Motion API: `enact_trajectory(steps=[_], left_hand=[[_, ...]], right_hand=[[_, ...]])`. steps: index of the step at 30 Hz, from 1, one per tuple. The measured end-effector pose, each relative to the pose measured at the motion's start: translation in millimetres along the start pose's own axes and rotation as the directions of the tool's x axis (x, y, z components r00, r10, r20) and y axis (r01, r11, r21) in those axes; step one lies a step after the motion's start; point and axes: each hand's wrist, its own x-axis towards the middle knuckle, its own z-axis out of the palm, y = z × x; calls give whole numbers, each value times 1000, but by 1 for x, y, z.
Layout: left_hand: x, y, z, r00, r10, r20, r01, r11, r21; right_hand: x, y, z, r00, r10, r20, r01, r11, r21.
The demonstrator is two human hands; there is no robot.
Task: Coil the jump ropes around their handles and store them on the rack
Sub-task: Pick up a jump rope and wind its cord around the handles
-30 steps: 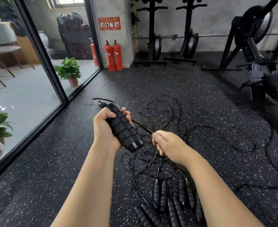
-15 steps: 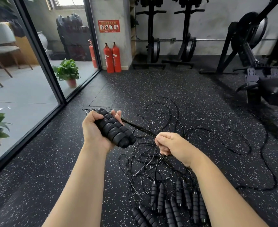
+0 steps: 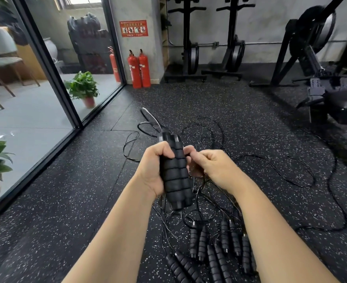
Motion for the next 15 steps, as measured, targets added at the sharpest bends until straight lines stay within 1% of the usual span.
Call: enact_trajectory(steps=[1,2,3,4,5,6,7,8,9,10,11,13,15], left_hand=[[0,1,0,1000,25,5,-24,999,-47],[1,2,-2,998,54,10,-53,992,-113],[2,4,-4,997,82,4,-80,978,-191],[2,6,-6,994,107,-10,-106,959,-265],[3,9,-9,991,134,-25,-135,936,-324],[3,11,-12,986,162,-38,-164,916,-366],[3,14,-14,981,187,-49,-191,898,-396],[3,16,-15,976,208,-58,-213,882,-421],[3,17,-16,973,222,-70,-230,867,-443],[3,18,-15,970,229,-85,-242,856,-457],[3,18,-14,967,233,-101,-253,850,-462],[3,17,-12,961,235,-146,-277,844,-460],[4,17,-13,948,238,-212,-311,835,-454]], right_hand=[[1,2,-4,997,0,-77,1,1000,12],[2,5,-9,984,16,-175,-5,998,63],[3,8,-15,965,63,-254,-23,987,156],[4,13,-20,948,122,-293,-53,971,232],[4,17,-23,943,179,-282,-112,965,237],[2,23,-24,947,227,-227,-198,969,145],[0,30,-23,954,269,-134,-270,963,9],[-3,33,-17,956,293,-20,-293,949,-116],[-6,36,-10,948,306,88,-286,940,-184],[-8,37,-3,937,299,179,-264,945,-193],[-9,37,6,928,278,247,-242,956,-163],[-10,34,20,928,218,303,-188,974,-126],[-8,34,24,951,174,257,-127,973,-192]])
